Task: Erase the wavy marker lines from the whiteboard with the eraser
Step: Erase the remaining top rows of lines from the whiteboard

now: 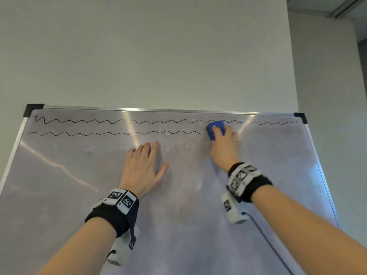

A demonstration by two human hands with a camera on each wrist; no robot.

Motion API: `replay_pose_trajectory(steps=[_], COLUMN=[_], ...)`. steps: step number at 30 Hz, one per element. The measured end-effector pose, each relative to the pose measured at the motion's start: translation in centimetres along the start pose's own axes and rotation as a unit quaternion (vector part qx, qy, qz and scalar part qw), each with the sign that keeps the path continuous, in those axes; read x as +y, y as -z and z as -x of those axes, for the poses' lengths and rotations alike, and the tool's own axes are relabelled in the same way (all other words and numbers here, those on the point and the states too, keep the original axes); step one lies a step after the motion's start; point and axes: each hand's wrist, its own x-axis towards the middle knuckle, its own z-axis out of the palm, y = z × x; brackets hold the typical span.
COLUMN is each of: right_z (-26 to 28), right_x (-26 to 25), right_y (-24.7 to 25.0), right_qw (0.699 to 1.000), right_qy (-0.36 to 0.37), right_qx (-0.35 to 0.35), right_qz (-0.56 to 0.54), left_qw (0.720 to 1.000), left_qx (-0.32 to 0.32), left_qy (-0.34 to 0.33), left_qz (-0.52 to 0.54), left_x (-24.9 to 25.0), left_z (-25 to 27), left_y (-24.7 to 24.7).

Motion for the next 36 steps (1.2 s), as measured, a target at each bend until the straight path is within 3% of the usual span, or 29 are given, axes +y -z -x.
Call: replay_pose_trajectory(steps=[4, 7, 9, 12, 15, 19, 23, 25, 27, 29, 31, 33, 36], right_z=[4.9, 6.2, 5.1, 2.6, 1.3, 4.6, 7.2, 6.3, 4.6, 2.7, 1.8, 2.4, 5.5], right_x=[-4.7, -2.0, 1.0, 3.6, 1.1, -5.5, -3.8, -0.6, 2.0, 2.5, 0.7, -2.4, -4.8], right_y=[-2.3, -2.3, -1.4, 0.0, 0.0, -1.7, -1.6, -1.2, -0.3, 0.1, -0.1, -0.8, -2.3], right_qw=[0.992, 0.976, 0.982, 1.000, 0.998, 0.998, 0.985, 0.987, 0.997, 1.000, 0.999, 1.000, 0.991], right_qy=[0.123, 0.216, 0.190, 0.024, -0.058, 0.064, 0.172, 0.159, 0.078, -0.007, -0.042, -0.002, 0.134], right_qx=[-0.006, -0.007, -0.009, -0.006, -0.003, -0.014, -0.029, -0.026, -0.017, -0.010, -0.004, -0.005, 0.008], right_qz=[-0.002, 0.016, 0.008, 0.004, 0.004, 0.010, 0.008, 0.021, 0.012, 0.002, -0.001, 0.004, 0.003], left_qw=[1.000, 1.000, 1.000, 1.000, 1.000, 1.000, 1.000, 0.999, 0.999, 0.999, 1.000, 1.000, 1.000], left_qx=[0.004, 0.001, -0.002, -0.012, -0.012, -0.013, -0.016, -0.021, -0.024, -0.023, -0.021, -0.021, -0.024], left_qy=[-0.003, -0.007, -0.010, -0.008, -0.012, -0.023, -0.021, -0.023, -0.025, -0.026, -0.023, -0.020, -0.020], left_qz=[-0.008, -0.004, -0.003, -0.003, -0.002, -0.002, 0.010, 0.012, 0.009, 0.001, 0.001, -0.001, -0.004], left_x=[-0.2, -0.3, -0.4, -0.4, -0.5, -0.9, -0.9, -1.0, -1.1, -1.1, -0.9, -0.8, -0.9], left_z=[0.1, 0.1, 0.0, 0.0, 0.0, 0.0, -0.2, -0.2, -0.1, 0.0, 0.1, 0.1, 0.1], left_y=[-0.1, 0.1, 0.2, 0.4, 0.4, 0.2, 0.6, 0.8, 0.8, 0.7, 0.6, 0.4, 0.3])
